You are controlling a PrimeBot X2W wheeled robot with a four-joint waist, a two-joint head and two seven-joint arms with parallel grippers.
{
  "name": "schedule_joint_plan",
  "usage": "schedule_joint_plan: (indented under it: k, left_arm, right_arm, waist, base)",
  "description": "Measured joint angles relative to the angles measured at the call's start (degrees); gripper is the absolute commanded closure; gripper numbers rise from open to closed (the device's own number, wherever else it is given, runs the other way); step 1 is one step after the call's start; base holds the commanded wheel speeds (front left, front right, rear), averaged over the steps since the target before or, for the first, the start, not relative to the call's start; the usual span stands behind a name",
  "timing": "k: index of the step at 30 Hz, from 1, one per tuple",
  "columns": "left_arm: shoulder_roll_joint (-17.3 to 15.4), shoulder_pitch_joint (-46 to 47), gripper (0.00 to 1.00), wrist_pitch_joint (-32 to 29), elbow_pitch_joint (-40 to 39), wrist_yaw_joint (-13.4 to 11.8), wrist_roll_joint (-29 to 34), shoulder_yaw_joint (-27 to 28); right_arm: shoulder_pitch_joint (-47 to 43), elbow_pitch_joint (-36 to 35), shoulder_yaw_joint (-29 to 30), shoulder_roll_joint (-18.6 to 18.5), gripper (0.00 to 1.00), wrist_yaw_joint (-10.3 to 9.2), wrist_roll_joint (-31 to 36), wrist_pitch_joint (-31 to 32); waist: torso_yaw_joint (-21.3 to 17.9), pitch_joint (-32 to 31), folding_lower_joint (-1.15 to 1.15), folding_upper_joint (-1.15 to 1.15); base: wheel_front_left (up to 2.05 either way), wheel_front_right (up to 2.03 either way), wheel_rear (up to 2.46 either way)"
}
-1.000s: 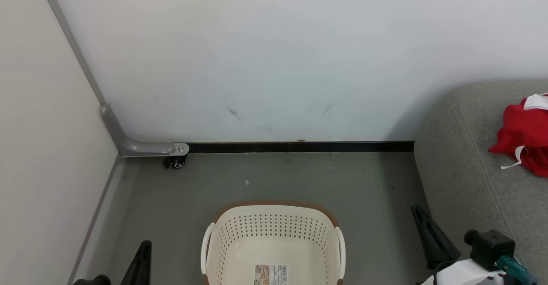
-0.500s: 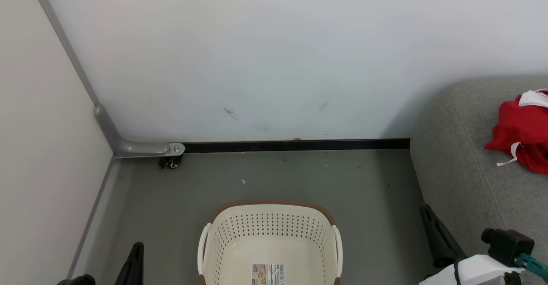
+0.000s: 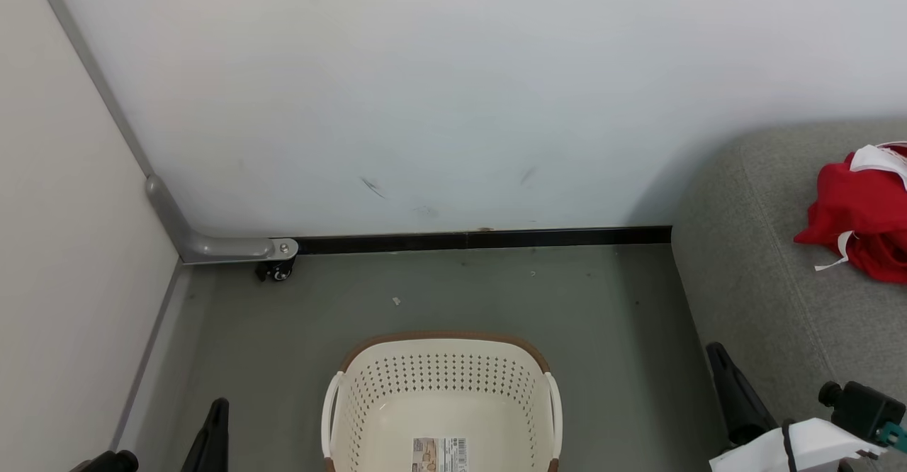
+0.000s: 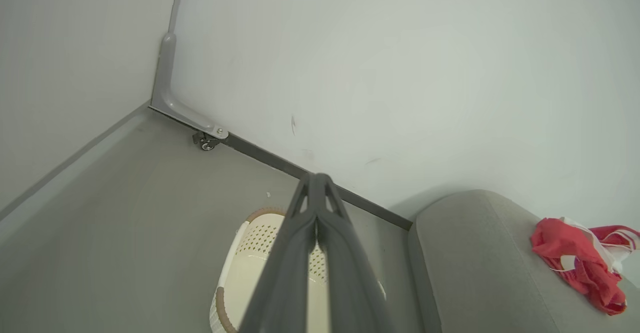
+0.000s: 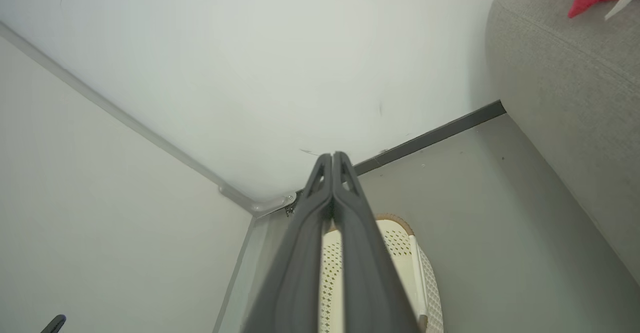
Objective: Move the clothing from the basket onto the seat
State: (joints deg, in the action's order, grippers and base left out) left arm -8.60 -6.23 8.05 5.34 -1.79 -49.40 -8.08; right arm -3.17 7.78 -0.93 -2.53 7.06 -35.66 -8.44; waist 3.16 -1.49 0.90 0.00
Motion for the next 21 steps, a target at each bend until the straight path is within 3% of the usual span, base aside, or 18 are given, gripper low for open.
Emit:
schedule_joint_plan:
  k: [11,21]
  left_arm:
    - [0.9,1.3,1.0,-1.9,1.1,1.3,-7.0,1.3]
    - [1.2,2.2,1.0,-3.5,2.5,2.4,-13.4,2.4]
  right_arm:
    - [0.2,0.8,0.5,-0.5,1.0,0.0,-9.2,1.9]
    - [1.1,2.2,1.3,-0.9,1.0,0.0,-17.4,3.3]
  waist:
    - [-0.5,-0.1,0.08,0.0]
    - [-0.9,0.1,-0.3,0.0]
  base:
    - [0.0,0.0,0.0]
    - [0.0,0.0,0.0]
